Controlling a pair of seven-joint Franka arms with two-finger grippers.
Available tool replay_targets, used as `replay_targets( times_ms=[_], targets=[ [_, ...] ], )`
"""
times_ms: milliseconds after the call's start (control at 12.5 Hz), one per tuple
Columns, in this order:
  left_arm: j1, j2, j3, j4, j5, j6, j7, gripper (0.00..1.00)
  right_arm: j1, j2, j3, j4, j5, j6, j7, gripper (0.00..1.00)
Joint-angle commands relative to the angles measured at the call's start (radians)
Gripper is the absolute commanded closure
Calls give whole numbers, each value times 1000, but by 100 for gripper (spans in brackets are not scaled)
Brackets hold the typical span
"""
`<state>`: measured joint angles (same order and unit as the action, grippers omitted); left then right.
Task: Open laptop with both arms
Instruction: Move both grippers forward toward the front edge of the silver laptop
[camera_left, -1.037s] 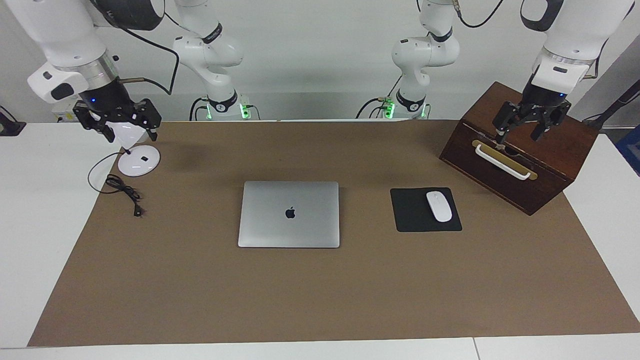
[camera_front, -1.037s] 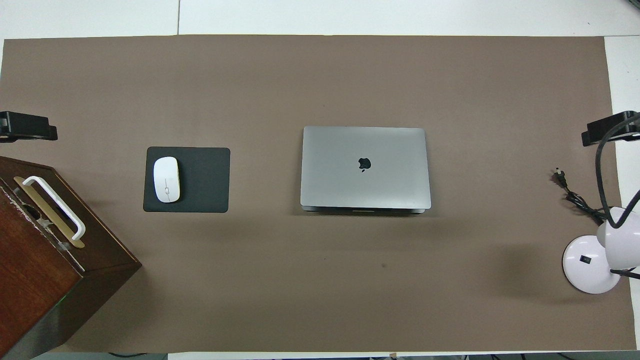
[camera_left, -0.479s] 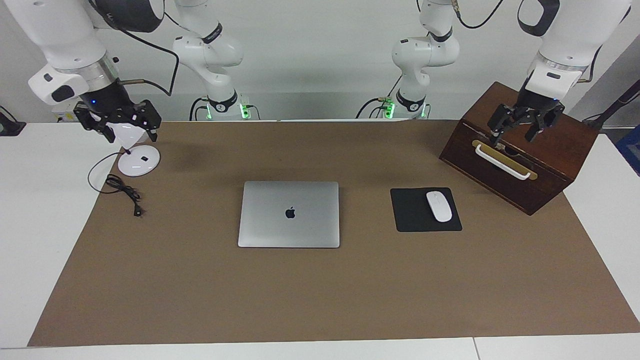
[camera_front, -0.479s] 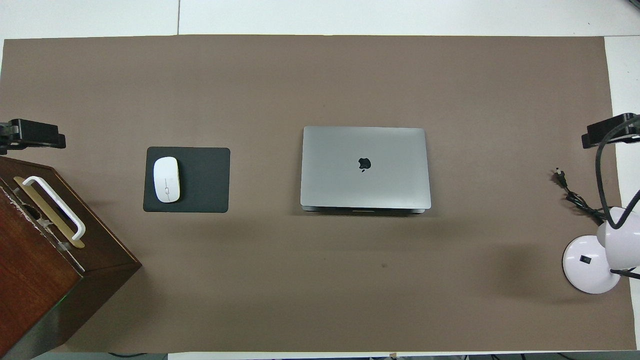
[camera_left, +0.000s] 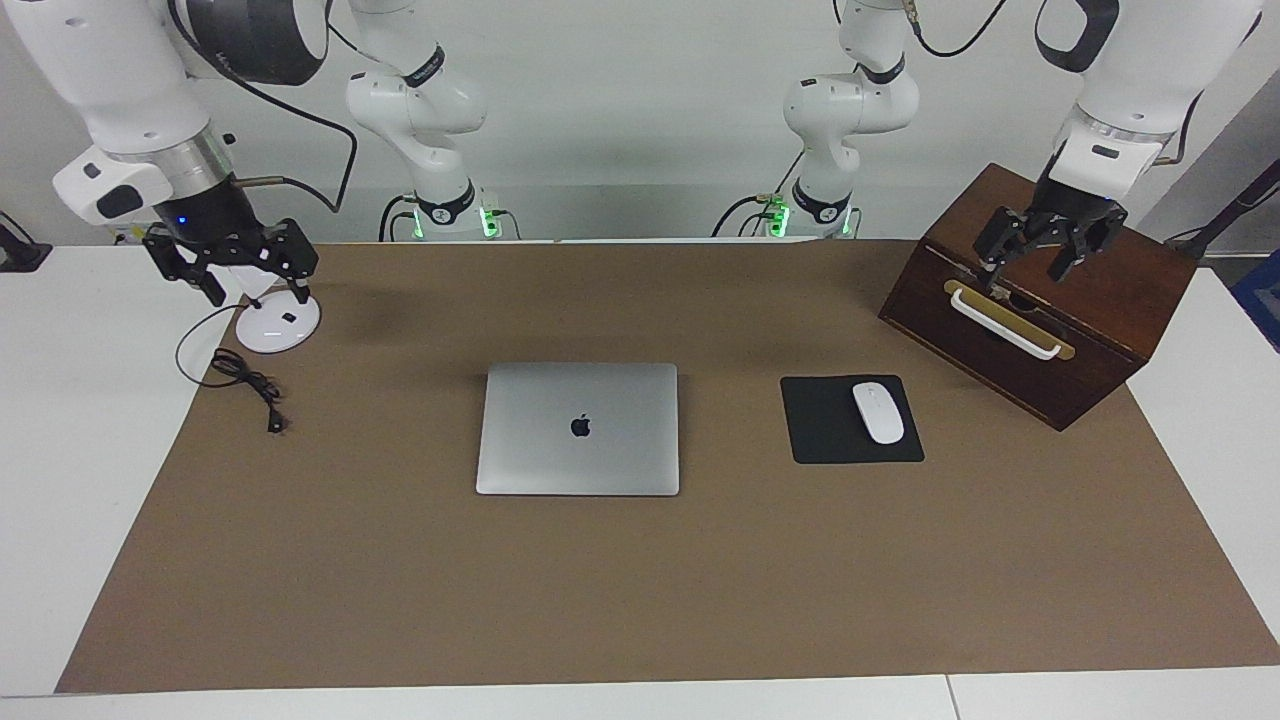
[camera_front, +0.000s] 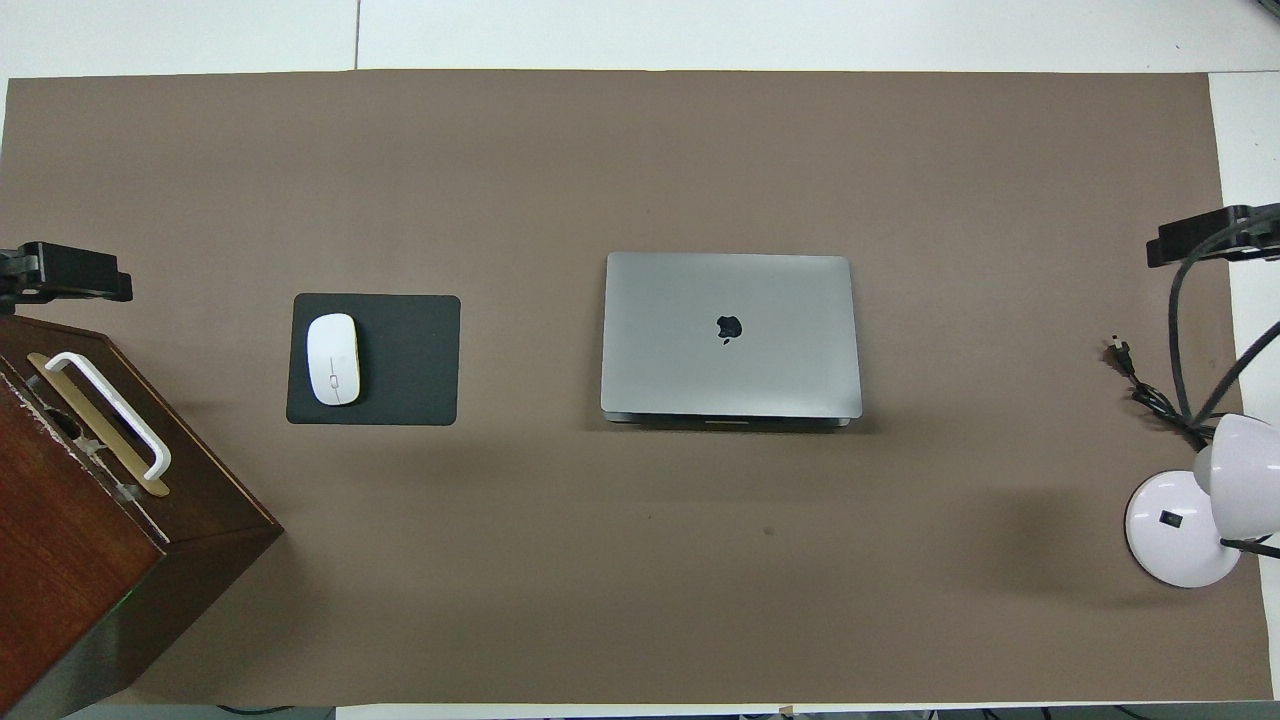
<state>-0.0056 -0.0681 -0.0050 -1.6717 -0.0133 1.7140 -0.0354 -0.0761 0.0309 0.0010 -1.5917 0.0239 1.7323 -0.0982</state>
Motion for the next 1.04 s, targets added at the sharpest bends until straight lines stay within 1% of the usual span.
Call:
replay_targets(
  times_ms=[0, 80, 160, 239, 319, 558, 718, 798, 877, 957],
  targets=[
    [-2, -25, 0, -28, 12, -4, -4, 0, -30, -31, 11, -111, 57, 133, -9, 0],
    [-2, -25, 0, -29, 12, -4, -4, 0, -30, -34, 11, -141, 97, 179, -8, 0],
    [-2, -25, -1, -29, 10, -2, -6, 28, -31, -39, 11, -171, 135, 223, -5, 0],
    [-2, -32, -1, -40, 10, -7, -6, 68, -33, -39, 11, -201, 165, 260, 0, 0],
    [-2, -42, -1, -63, 10, -10, -4, 100, -34, -39, 11, -232, 203, 291, 2, 0],
    [-2, -68, -6, -117, 3, -2, 6, 100, -27, -57, 11, -358, 339, 425, 49, 0],
    [-16, -82, -7, -146, -48, 18, 22, 100, -11, -74, 13, -434, 427, 490, 124, 0],
    [-39, -93, -7, -173, -50, 47, 31, 100, 11, -89, 14, -485, 474, 539, 149, 0],
    [-63, -116, -7, -224, -53, 106, 31, 100, 37, -106, 14, -540, 531, 597, 172, 0],
    [-95, -151, -7, -309, -54, 195, 31, 100, 70, -130, 13, -594, 586, 649, 199, 0]
  ],
)
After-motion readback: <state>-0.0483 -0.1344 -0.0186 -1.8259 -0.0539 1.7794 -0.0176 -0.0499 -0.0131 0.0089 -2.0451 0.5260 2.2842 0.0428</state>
